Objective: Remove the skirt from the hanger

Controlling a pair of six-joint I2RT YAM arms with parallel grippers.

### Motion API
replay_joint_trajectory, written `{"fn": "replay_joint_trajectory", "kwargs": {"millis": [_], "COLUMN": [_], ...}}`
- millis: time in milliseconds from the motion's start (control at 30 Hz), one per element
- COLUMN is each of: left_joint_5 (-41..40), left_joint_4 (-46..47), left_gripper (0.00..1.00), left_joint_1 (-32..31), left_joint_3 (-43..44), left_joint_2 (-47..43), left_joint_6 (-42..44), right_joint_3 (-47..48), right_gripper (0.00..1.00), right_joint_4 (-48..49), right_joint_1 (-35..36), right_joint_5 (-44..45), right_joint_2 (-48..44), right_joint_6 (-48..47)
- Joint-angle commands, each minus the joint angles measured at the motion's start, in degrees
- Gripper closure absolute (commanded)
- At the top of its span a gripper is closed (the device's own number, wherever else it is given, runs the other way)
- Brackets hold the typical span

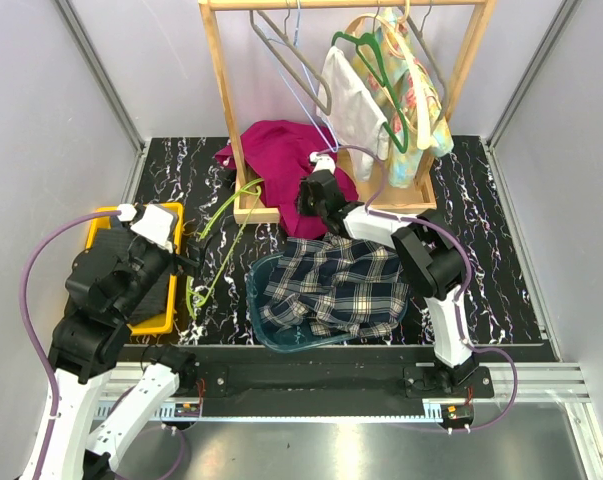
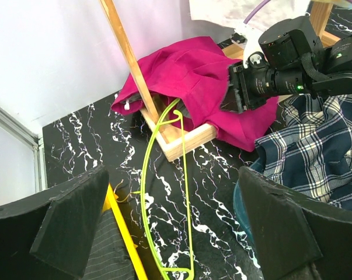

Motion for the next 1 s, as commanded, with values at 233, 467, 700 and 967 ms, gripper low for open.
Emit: {"fn": "replay_joint_trajectory", "kwargs": {"millis": [233,467,700,967], "left_joint_5": [0.03,0.65,0.74,1.18], "left_joint_4": [2.46,1.76,-0.09,-1.06], "left_gripper": [0.01,0.01,0.01,0.01], "left_joint_1": [0.3,0.3,0.48,1.27], "left_joint_3": [-0.59,0.2,1.96,3.54], "left_joint_2": [-1.01,-1.19,-1.54,-2.07], "left_joint_6": [-0.03,-0.12,0.23,-0.04], "right_joint_3": [-4.92,-8.55,-1.35,16.05], "right_gripper": [1.0,1.0,1.0,1.0], "right_joint_4": [5.95,20.28,23.45,15.64], "right_joint_1": [2.24,17.09,22.38,22.38], "right_joint_5": [0.47,12.4,14.19,10.5], "right_joint_2": [-4.52,-22.07,-35.02,-35.65], "right_joint_6": [-5.34,-30.99,-45.67,-57.03]}}
